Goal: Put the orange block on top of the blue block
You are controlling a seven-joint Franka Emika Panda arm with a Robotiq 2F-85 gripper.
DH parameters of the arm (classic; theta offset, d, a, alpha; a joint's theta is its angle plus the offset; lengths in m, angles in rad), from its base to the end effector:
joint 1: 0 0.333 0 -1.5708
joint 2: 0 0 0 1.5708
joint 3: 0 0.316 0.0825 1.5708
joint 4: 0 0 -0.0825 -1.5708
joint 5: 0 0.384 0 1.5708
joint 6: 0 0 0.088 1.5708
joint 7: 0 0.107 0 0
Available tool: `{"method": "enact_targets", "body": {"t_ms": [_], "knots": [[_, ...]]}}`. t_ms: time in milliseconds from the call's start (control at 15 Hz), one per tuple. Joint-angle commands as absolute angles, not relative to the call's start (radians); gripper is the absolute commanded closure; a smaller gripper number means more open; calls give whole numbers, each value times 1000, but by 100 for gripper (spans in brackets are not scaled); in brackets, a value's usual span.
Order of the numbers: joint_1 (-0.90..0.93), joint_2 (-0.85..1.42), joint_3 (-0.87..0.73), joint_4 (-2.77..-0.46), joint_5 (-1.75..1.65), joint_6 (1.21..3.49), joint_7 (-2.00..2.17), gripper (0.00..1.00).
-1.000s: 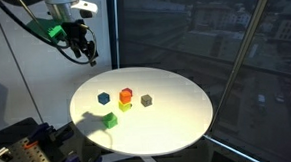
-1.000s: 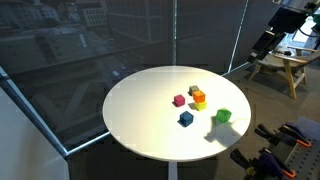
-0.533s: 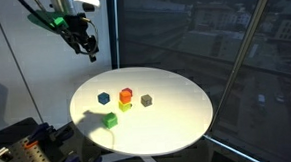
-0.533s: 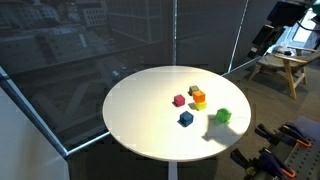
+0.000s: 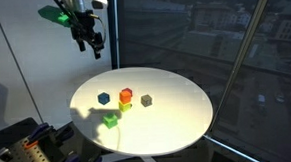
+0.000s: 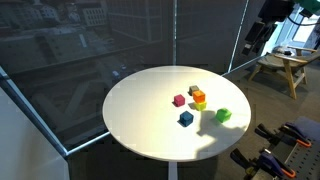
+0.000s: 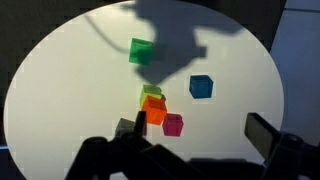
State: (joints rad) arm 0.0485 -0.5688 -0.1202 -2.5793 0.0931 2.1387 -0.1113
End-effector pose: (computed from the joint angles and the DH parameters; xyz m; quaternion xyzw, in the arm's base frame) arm 0.3826 -0.0244 0.4589 -0.9954 -0.0045 -0.0674 0.0676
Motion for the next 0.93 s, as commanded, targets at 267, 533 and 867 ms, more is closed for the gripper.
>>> {"method": "enact_targets", "body": {"t_ms": [267,533,867], "knots": [[34,-396,-92,-2424,105,2077,-106,0],[26,-302,-82,-2374,93,2077,-91,0],[17,-216,-69,-2346,86,2124,-81,0]]}}
